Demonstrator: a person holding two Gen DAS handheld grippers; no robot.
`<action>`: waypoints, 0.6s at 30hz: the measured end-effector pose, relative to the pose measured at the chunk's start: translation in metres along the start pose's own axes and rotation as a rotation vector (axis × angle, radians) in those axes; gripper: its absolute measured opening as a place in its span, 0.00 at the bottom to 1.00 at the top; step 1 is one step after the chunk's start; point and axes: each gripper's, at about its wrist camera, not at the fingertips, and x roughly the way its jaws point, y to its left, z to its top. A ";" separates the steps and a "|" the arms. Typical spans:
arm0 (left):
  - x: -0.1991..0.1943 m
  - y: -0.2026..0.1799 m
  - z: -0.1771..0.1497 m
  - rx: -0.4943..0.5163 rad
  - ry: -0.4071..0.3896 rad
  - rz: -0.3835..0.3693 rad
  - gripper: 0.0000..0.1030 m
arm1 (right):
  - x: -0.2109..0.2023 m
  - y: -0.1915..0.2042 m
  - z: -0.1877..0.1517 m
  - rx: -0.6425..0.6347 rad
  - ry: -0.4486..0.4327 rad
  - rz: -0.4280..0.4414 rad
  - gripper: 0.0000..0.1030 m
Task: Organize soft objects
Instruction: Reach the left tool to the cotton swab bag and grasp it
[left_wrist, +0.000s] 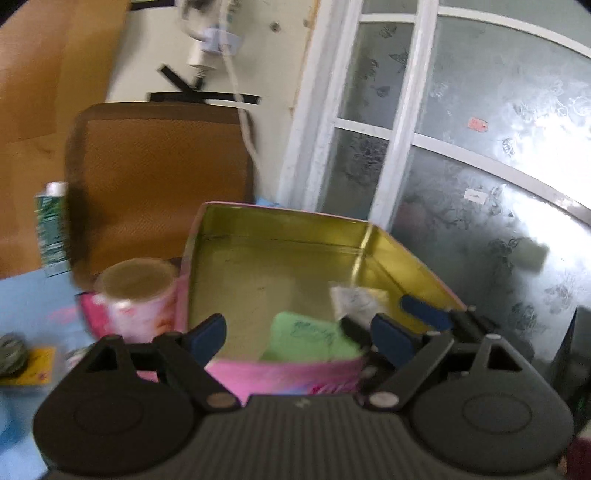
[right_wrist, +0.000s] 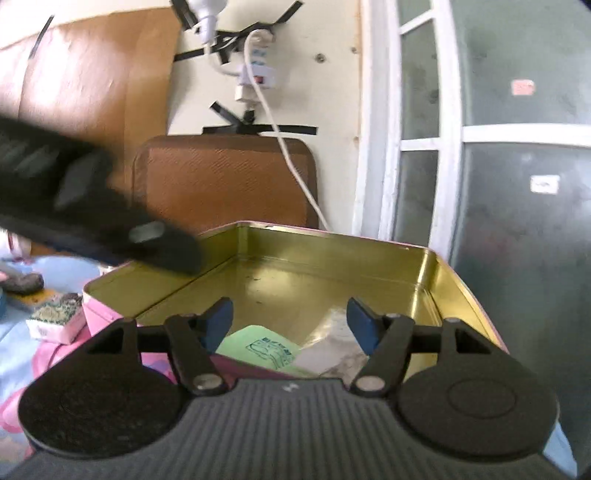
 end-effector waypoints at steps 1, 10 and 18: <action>-0.011 0.008 -0.006 -0.012 -0.005 0.006 0.87 | -0.002 0.000 -0.001 0.000 -0.011 0.002 0.68; -0.112 0.107 -0.084 -0.211 -0.013 0.225 0.88 | -0.022 0.048 0.005 -0.033 -0.091 0.236 0.64; -0.175 0.186 -0.138 -0.486 -0.102 0.450 0.88 | -0.003 0.137 0.026 0.000 0.137 0.650 0.57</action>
